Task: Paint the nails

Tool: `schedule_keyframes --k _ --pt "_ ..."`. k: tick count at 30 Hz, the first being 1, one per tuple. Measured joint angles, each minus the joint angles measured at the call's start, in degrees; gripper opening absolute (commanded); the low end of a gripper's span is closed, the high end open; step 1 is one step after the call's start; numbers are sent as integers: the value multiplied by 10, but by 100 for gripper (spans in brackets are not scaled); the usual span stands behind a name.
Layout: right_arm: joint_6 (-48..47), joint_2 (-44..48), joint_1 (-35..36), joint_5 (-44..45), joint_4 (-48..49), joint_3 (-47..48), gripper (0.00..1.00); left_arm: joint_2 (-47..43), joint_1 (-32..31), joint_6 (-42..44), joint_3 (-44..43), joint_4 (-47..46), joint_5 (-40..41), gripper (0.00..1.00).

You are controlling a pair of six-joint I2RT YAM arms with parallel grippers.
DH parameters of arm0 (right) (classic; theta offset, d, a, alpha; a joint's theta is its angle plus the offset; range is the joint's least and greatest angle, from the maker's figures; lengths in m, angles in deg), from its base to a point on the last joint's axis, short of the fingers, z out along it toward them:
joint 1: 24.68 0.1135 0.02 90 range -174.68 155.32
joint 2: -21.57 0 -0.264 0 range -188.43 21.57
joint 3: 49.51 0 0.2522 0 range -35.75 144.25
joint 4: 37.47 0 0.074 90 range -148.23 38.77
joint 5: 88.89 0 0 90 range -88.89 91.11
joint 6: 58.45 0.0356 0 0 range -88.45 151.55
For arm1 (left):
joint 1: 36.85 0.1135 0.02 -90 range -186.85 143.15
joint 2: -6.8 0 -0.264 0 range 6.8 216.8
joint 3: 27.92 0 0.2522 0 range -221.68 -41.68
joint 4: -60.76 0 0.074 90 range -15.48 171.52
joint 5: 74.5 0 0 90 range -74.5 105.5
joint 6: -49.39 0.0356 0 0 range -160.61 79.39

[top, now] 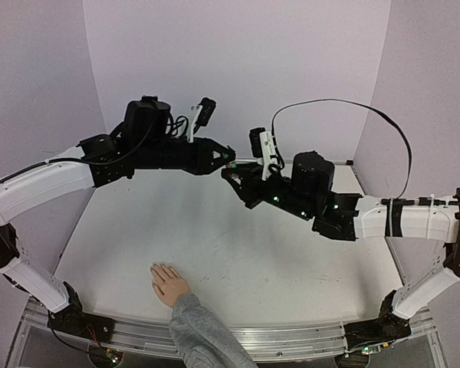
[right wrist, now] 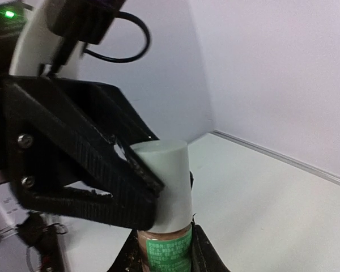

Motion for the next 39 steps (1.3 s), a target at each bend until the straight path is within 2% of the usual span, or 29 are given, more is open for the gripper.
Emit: schedule_keyframes --k 3,6,7,9,10,13,18,22,26,28,31,34,39 --pt "-44 -21 34 154 -41 16 0 31 -14 -27 -21 34 86 0" --pt "-71 -46 50 227 -61 31 0 46 -19 -45 -25 50 118 1" --pt "-79 -53 52 239 -66 37 0 49 -19 -53 -29 58 127 5" --pt "-89 -59 52 245 -68 42 0 54 -19 -59 -36 68 132 22" --pt "-93 -59 52 243 -66 42 0 56 -19 -62 -43 75 133 31" --pt "-99 -56 44 216 -48 37 0 52 -19 -64 -51 88 127 46" --pt "-93 -15 -4 106 -32 -3 0 23 -31 -57 -44 110 79 77" --pt "-78 20 -25 -7 -27 -20 0 -24 -32 -59 -18 102 35 93" --pt "-60 47 -29 -125 -22 -26 0 -61 -23 -59 5 84 -10 94" --pt "-48 52 -31 -190 -15 -26 0 -65 -15 -58 4 75 -47 92" --pt "-33 52 -34 -249 -12 -26 0 -60 -8 -54 1 68 -103 84" --pt "-20 51 -38 -285 -11 -25 0 -47 -7 -47 -10 65 -154 72" --pt "-7 47 -40 -314 -9 -20 0 -37 -8 -30 -13 65 -184 62"
